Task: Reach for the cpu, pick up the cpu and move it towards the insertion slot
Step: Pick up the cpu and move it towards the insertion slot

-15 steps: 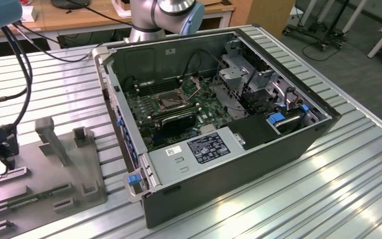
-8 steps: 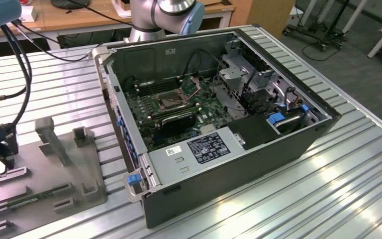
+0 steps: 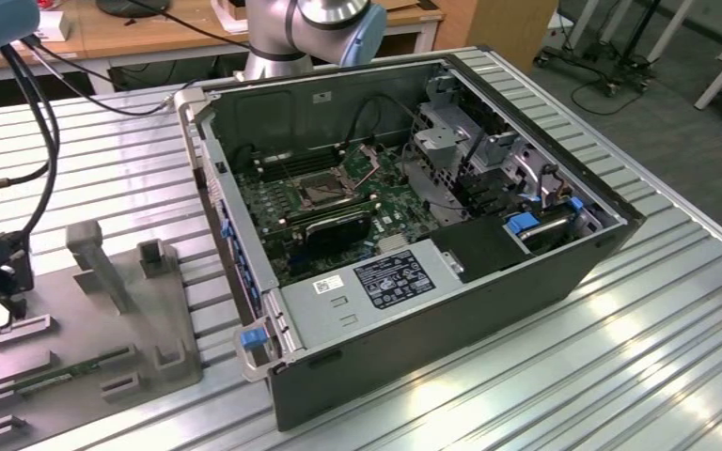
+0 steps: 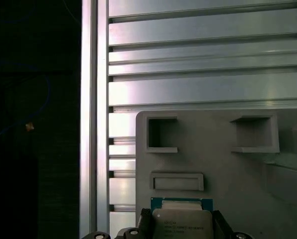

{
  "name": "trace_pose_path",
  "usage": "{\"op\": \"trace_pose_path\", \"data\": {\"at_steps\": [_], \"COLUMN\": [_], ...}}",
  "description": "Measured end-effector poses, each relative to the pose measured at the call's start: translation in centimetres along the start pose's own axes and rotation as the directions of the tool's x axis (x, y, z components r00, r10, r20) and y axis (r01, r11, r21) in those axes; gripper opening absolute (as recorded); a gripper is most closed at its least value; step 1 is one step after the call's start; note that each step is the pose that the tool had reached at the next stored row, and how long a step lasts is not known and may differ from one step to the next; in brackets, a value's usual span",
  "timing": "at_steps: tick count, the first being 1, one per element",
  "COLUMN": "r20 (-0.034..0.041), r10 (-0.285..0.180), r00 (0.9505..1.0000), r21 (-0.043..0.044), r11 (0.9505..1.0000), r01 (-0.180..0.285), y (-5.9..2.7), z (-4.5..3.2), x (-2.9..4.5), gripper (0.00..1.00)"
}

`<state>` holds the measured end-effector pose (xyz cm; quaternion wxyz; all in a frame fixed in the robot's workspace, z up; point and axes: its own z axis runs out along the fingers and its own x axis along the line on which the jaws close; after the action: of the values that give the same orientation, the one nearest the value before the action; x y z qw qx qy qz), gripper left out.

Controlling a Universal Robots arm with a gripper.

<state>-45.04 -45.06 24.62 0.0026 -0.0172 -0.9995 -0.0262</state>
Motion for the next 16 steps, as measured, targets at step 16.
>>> {"op": "trace_pose_path", "data": {"at_steps": [16], "r20": [0.0001], "r10": [0.0], "r00": [1.0], "r21": [-0.0001], "r11": [1.0], "r01": [0.0], "y": [0.05], "z": [-0.85], "x": [0.0], "gripper": [0.55]}}
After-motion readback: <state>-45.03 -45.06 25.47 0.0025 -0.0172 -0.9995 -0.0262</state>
